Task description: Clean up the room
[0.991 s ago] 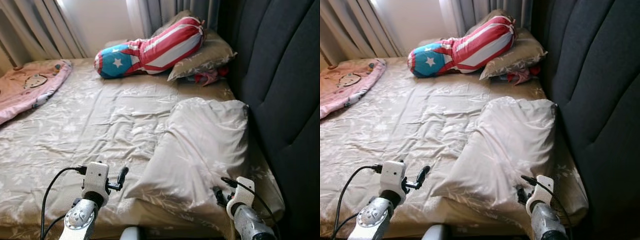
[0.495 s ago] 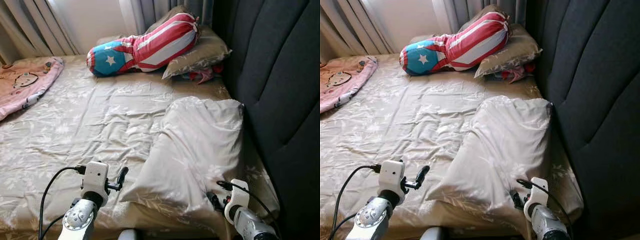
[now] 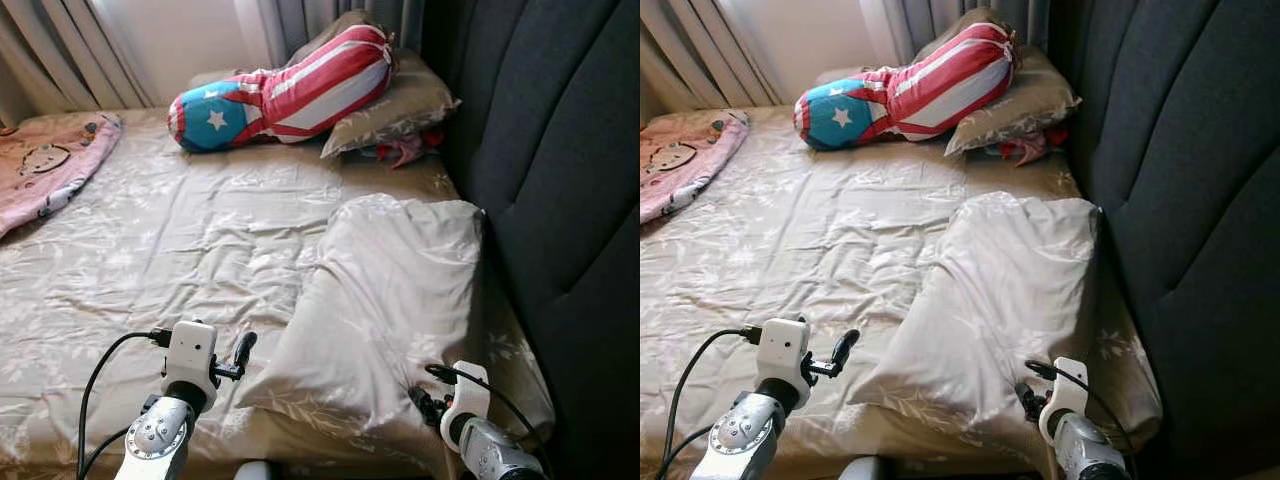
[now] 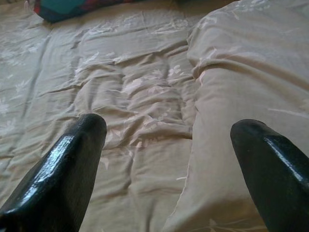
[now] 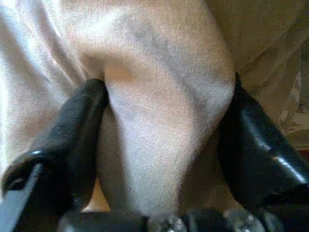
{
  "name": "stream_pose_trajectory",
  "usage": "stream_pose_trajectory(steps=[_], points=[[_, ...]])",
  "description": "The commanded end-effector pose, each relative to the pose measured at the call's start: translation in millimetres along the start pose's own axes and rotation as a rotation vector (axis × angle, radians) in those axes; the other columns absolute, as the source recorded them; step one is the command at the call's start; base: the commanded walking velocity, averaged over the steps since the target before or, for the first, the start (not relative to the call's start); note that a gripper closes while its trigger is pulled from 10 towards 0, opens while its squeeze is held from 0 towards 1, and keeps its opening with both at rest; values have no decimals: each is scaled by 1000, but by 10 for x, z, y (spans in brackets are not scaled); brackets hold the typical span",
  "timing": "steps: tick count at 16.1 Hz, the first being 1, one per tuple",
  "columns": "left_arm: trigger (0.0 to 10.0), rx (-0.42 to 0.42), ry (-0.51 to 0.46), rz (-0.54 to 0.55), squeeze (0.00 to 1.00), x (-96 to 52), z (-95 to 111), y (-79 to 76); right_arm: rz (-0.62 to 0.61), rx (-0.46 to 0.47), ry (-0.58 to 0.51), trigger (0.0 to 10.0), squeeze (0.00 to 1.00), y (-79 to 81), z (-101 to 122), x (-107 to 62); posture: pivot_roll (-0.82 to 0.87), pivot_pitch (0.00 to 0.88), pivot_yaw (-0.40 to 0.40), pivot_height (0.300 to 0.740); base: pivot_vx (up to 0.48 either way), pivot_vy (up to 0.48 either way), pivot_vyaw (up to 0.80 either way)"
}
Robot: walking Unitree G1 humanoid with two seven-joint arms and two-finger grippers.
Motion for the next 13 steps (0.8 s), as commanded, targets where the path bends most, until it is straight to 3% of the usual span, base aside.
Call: stream_pose_trajectory(steps=[1,10,13], points=[[10000,6,-2,10,0,-11,38,31,42,19,120,0,0,151,-342,4,46,119,81,662,0,0,0],[10000,3,4,10,0,11,13,19,29,-3,103,0,0,153,-354,4,36,113,78,662,0,0,0],[10000,-1,0,15,0,64,15,10,32,0,73,0,0,181,-270,20,26,96,71,662,0,0,0]])
Point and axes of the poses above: a point about 5 cm out from each wrist's last joint towards the gripper, its own x axis pointing out of the wrist towards the gripper, its own z axis along the axis of the wrist's last joint, y = z × x, the point moved 1 cm from there along x, pointing out of the wrist towards the gripper, and after that the axes turned 2 degrees about -x, right-handed, at the moved point
